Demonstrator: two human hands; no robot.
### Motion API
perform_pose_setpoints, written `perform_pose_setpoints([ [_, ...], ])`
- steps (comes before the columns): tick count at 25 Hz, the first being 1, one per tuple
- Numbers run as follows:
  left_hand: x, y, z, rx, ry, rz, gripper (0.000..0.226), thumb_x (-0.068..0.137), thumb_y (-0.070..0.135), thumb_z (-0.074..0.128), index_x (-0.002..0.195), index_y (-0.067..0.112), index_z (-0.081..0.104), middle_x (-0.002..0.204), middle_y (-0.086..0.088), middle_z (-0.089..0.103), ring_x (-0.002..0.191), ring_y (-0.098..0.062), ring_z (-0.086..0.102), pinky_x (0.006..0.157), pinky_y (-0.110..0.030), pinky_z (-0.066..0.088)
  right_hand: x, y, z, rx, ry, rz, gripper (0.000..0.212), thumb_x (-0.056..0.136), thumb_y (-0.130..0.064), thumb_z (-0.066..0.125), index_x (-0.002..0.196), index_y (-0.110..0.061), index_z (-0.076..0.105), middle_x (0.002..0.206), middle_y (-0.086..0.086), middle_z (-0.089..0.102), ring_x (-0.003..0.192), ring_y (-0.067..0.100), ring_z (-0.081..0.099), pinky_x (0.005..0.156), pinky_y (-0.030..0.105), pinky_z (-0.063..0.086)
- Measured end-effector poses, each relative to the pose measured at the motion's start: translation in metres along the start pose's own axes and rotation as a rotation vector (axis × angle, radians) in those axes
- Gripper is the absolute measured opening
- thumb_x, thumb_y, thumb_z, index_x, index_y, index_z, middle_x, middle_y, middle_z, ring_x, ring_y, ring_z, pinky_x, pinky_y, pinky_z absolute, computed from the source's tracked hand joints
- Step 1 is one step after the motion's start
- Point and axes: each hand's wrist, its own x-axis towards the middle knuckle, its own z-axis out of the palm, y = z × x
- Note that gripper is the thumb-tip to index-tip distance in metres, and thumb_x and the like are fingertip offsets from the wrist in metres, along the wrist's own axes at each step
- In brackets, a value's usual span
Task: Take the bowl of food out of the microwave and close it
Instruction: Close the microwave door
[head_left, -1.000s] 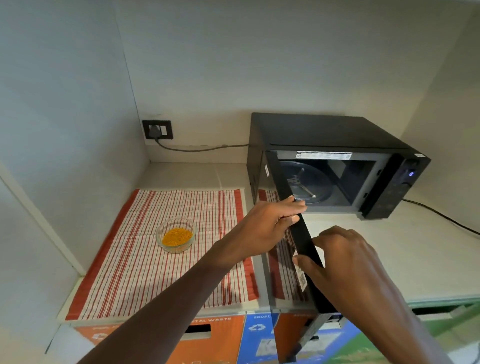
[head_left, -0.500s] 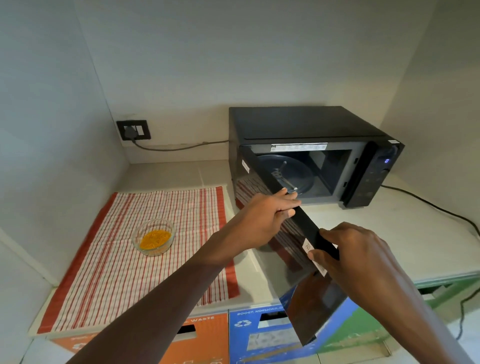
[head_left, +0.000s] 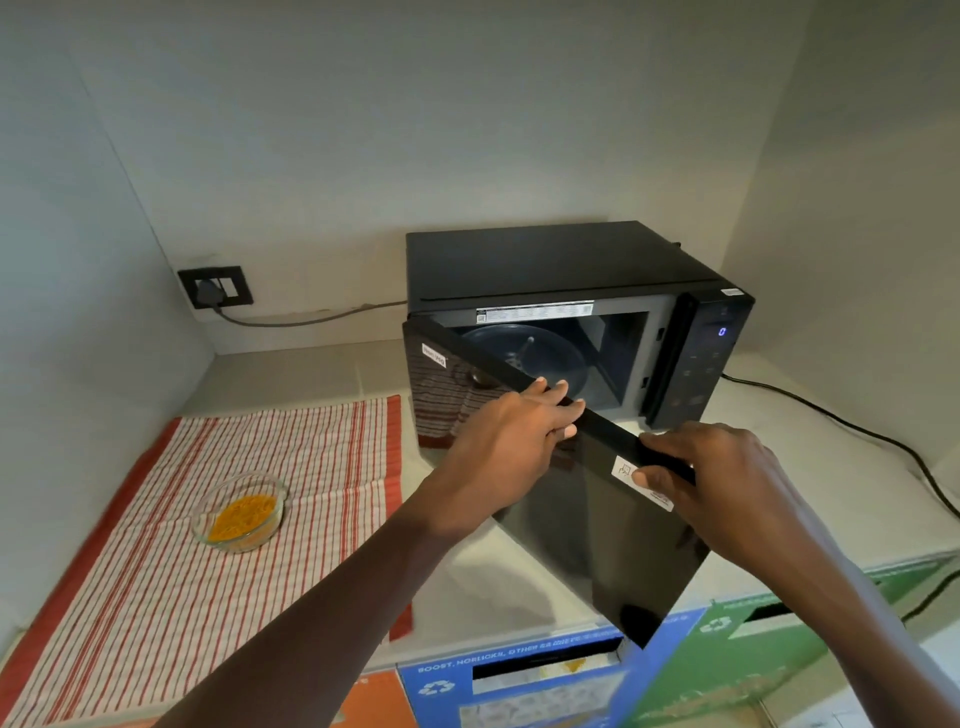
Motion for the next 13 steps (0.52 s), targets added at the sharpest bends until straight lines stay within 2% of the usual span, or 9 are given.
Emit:
perform_pose_setpoints([
  [2, 0.013, 0.003, 0.007, 0.118, -0.001, 0.001, 0.041, 0.102, 0.020, 0.045, 0.143, 0.022, 0.050, 0.155, -0.002, 0.043, 0.146, -0.022, 0.034, 0.116, -0.045, 0.035, 0.010, 0.019, 0.001, 0.021, 0.041, -0.025, 0.012, 0.083, -0.024, 0.075, 0.094, -0.019, 0.076, 0.072, 0.001, 0.070, 0.062, 0.019, 0.057, 0.053, 0.014, 0.034],
  [4, 0.028, 0.006, 0.016, 0.192, 0.011, 0.009, 0.041, 0.101, 0.017, 0.046, 0.142, 0.021, 0.050, 0.154, -0.005, 0.045, 0.144, -0.025, 0.039, 0.116, -0.046, 0.035, 0.020, 0.038, 0.002, 0.032, 0.080, -0.078, 0.012, 0.081, -0.020, 0.077, 0.092, -0.017, 0.077, 0.073, 0.004, 0.073, 0.062, 0.021, 0.059, 0.052, 0.016, 0.034],
  [7, 0.047, 0.006, 0.027, 0.159, 0.082, 0.014, 0.040, 0.098, 0.010, 0.051, 0.138, 0.015, 0.056, 0.147, -0.010, 0.052, 0.139, -0.027, 0.045, 0.115, -0.046, 0.038, 0.037, 0.066, 0.006, 0.080, 0.135, -0.150, 0.022, 0.077, -0.014, 0.081, 0.098, -0.012, 0.077, 0.081, 0.008, 0.077, 0.065, 0.015, 0.057, 0.054, 0.015, 0.037],
  [10, 0.065, 0.002, 0.037, 0.128, 0.123, -0.014, 0.041, 0.095, 0.003, 0.054, 0.134, 0.011, 0.059, 0.144, -0.012, 0.055, 0.138, -0.029, 0.048, 0.117, -0.042, 0.034, 0.056, 0.091, 0.014, 0.120, 0.151, -0.179, 0.027, 0.079, -0.013, 0.078, 0.105, -0.007, 0.076, 0.098, 0.007, 0.078, 0.084, 0.024, 0.068, 0.067, 0.026, 0.049],
  [13, 0.085, 0.002, 0.045, 0.162, 0.131, -0.046, 0.042, 0.094, 0.000, 0.053, 0.135, 0.009, 0.058, 0.144, -0.012, 0.055, 0.137, -0.029, 0.048, 0.116, -0.044, 0.036, 0.078, 0.112, 0.023, 0.148, 0.180, -0.179, 0.027, 0.083, -0.010, 0.075, 0.109, -0.005, 0.074, 0.112, 0.009, 0.074, 0.101, 0.027, 0.068, 0.085, 0.038, 0.055],
])
